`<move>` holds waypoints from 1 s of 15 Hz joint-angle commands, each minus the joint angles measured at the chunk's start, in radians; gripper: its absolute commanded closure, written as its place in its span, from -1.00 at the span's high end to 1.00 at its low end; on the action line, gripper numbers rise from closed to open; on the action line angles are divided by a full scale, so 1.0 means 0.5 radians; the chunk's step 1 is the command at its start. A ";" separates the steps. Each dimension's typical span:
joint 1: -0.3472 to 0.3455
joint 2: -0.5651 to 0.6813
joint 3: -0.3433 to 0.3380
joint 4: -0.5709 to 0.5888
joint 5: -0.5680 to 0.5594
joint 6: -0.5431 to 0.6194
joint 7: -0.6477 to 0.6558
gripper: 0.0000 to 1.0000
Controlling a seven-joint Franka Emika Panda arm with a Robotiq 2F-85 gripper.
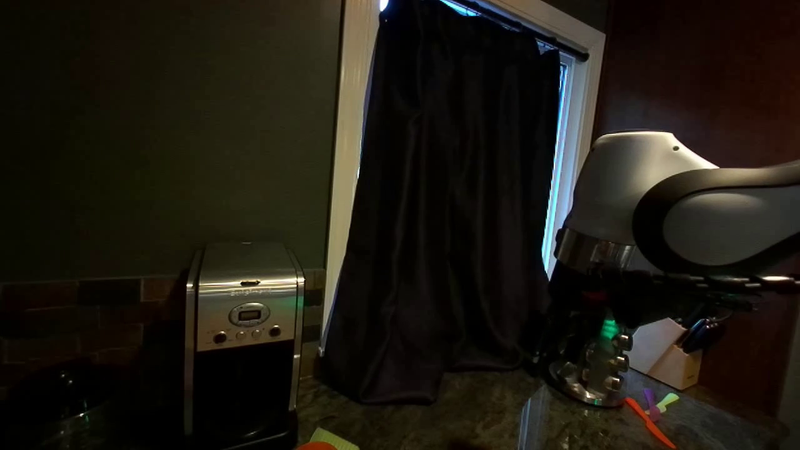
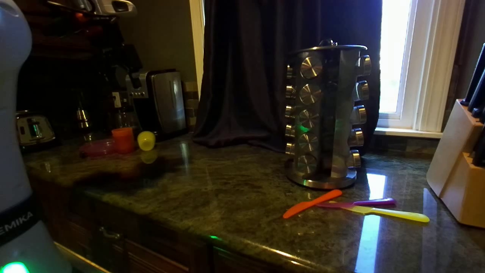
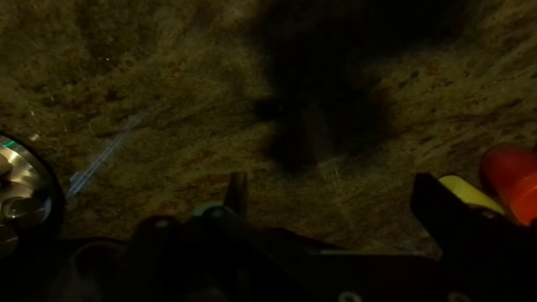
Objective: Remove the spice in the second from the bottom hole on the rack and place it on the countertop next to the yellow cup
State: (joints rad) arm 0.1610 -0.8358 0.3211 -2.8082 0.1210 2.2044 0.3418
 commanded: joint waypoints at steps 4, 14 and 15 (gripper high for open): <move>-0.230 0.162 0.112 0.140 -0.015 0.029 0.515 1.00; -0.661 0.558 0.306 0.186 -0.405 0.208 1.602 1.00; -0.699 0.606 0.323 0.189 -0.477 0.230 1.739 1.00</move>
State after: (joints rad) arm -0.1326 -0.6203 0.4432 -2.7310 -0.0284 2.2772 1.0244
